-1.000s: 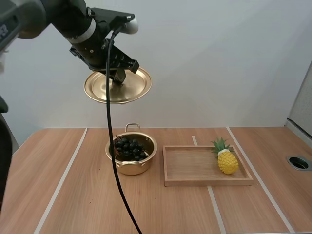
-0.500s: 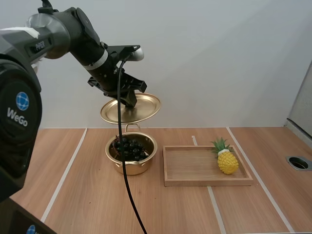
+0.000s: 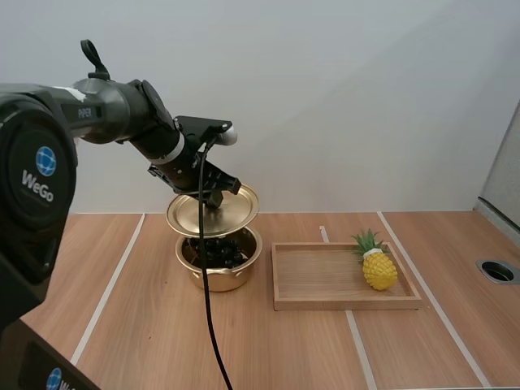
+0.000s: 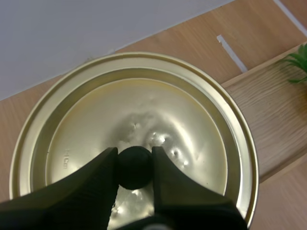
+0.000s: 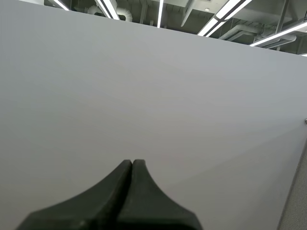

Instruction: Open the pot, put the grape inside, and close it

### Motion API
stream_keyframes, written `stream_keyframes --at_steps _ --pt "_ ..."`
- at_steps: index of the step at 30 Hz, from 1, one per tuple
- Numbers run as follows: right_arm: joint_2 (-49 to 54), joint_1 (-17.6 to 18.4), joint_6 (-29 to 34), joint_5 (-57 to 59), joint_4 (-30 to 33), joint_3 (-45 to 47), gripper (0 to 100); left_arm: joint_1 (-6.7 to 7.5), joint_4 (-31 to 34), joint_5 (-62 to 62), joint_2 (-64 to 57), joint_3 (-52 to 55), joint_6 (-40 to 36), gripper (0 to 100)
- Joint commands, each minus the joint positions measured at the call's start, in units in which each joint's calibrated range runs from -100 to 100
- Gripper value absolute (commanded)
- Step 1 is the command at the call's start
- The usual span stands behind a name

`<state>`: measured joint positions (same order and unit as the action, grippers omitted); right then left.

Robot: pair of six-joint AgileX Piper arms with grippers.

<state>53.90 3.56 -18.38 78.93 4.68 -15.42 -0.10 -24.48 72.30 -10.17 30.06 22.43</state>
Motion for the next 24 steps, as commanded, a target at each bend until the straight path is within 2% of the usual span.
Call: stream_keyframes --at_steps 1,7,18,24 --pt "0.6 -0.2 -0.2 -0.1 0.3 -0.2 0 -0.03 -2.8 -4.4 0.0 2.9 2.8 0" --pt "0.6 -0.2 -0.2 -0.1 0.4 -0.2 0 0.06 -2.8 -9.9 0.0 6.5 3.0 0" --pt "0.6 -0.2 -0.2 0.8 0.5 -0.2 0 0.06 -3.2 -8.8 3.3 6.8 3.0 0" --pt "0.6 -0.2 -0.2 1.0 0.6 -0.2 0 0.10 -6.3 -9.2 5.3 7.1 6.0 0"
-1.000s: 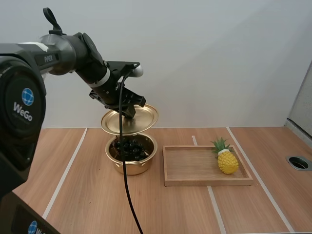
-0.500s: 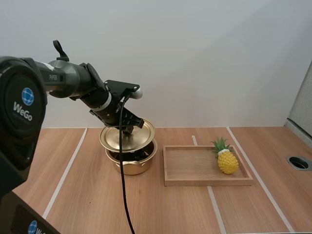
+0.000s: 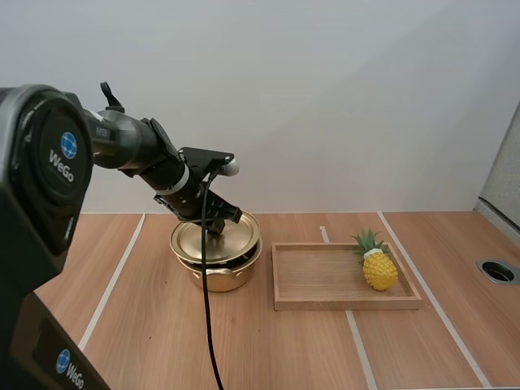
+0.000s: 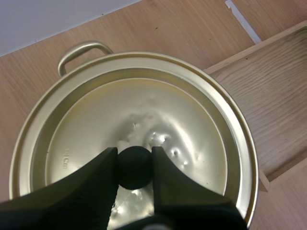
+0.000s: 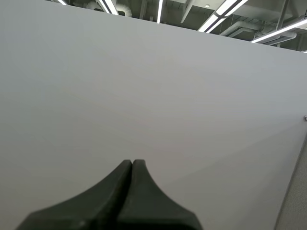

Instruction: Open the pot, put the grape inside, and close it

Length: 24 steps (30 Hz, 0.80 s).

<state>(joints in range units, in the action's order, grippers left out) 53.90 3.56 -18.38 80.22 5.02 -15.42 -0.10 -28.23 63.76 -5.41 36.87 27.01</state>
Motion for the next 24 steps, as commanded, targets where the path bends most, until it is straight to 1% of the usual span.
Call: stream_keyframes --at_steps 1,14,24 --pt "0.6 -0.2 -0.2 -0.1 0.4 -0.2 0 0.06 -2.8 -0.6 0.8 0.3 1.8 0" --pt "0.6 -0.2 -0.2 0.8 0.7 -0.2 0 0.10 -2.3 -3.1 5.2 0.6 2.2 0" --pt "0.6 -0.2 -0.2 0.8 0.7 -0.2 0 0.10 3.6 -8.1 6.2 4.1 2.2 0"
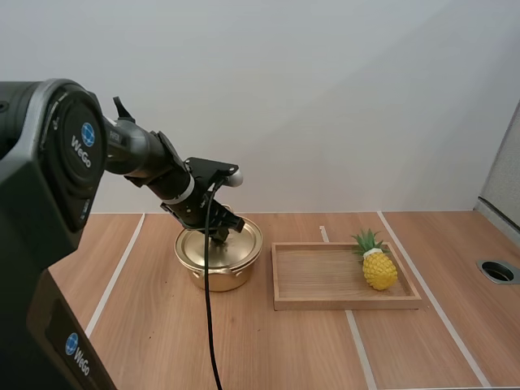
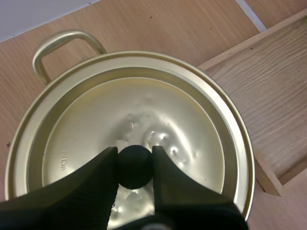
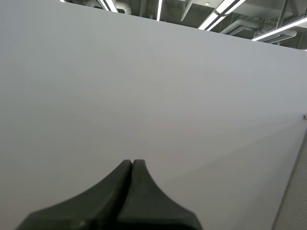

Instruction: Open the pot, put the grape inside, and close it

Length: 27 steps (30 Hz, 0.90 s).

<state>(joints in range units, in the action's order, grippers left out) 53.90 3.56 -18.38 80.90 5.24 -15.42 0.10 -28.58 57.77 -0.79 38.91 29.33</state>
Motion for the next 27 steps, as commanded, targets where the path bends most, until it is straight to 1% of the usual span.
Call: stream_keyframes --at_steps 1,13,15,16,18,21,23,25,27 --pt "0.6 -0.2 -0.2 0.1 0.4 -0.2 0 -0.10 4.2 -2.3 1.6 2.4 -0.1 0" --pt "0.6 -0.2 -0.2 0.1 0.4 -0.2 0 -0.10 4.4 -2.8 1.6 3.0 -0.1 0" --pt "0.6 -0.2 -0.2 0.1 0.4 -0.2 0 -0.10 3.8 -3.7 1.6 3.0 -2.1 2" --pt "0.6 -0.2 -0.2 0.1 0.4 -0.2 0 -0.10 3.8 -5.0 1.6 3.0 -3.2 6" --pt "0.6 -0.2 -0.2 0.1 0.4 -0.2 0 -0.10 3.5 -7.3 1.3 3.0 -3.9 22" --pt "0.6 -0.2 -0.2 0.1 0.4 -0.2 0 -0.15 3.1 -10.1 0.5 3.0 -3.9 53" --pt "0.6 -0.2 -0.2 0.1 0.4 -0.2 0 -0.15 2.5 -10.7 0.1 2.5 -3.2 80" --pt "0.6 -0.2 -0.2 0.1 0.4 -0.2 0 -0.15 0.8 -10.7 -0.7 2.1 -0.7 100" --pt "0.6 -0.2 -0.2 0.1 0.4 -0.2 0 -0.15 -1.3 -10.7 -1.8 1.6 1.0 100"
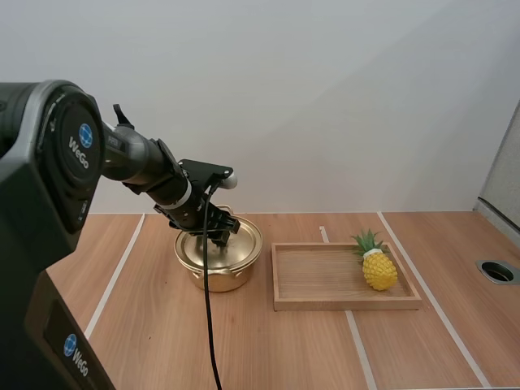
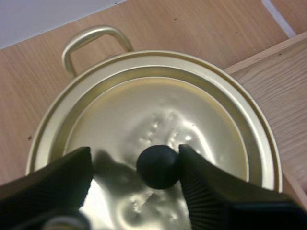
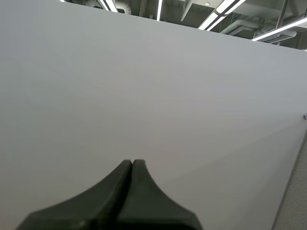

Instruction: Open the pot, put the grape inside, and close it

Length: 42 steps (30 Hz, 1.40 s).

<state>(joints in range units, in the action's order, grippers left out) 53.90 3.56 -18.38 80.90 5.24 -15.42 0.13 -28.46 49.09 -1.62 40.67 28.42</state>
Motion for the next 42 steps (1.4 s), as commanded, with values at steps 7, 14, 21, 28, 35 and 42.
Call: stream_keyframes --at_steps 7,14,21,28,35,42 --pt "0.6 -0.2 -0.2 0.1 0.4 -0.2 0 -0.18 -5.4 -2.0 -4.5 -4.0 2.7 100" --pt "0.6 -0.2 -0.2 0.1 0.4 -0.2 0 -0.13 -6.2 -7.2 -8.7 -5.8 2.7 100" --pt "0.6 -0.2 -0.2 0.1 0.4 -0.2 0 -0.18 -6.3 -36.8 -18.2 -5.8 0.9 0" --pt "0.4 -0.2 1.1 0.3 -0.9 2.0 0 -0.27 -6.5 -64.9 -30.4 -6.2 -5.0 0" --pt "3.1 -0.2 2.8 -8.7 -3.3 12.1 0 -0.27 -6.5 -63.6 -45.2 -7.6 -15.3 0" --pt "12.3 -0.2 2.8 -19.9 -3.5 27.3 0 -0.27 -5.5 -58.0 -59.4 -7.6 -14.9 0"
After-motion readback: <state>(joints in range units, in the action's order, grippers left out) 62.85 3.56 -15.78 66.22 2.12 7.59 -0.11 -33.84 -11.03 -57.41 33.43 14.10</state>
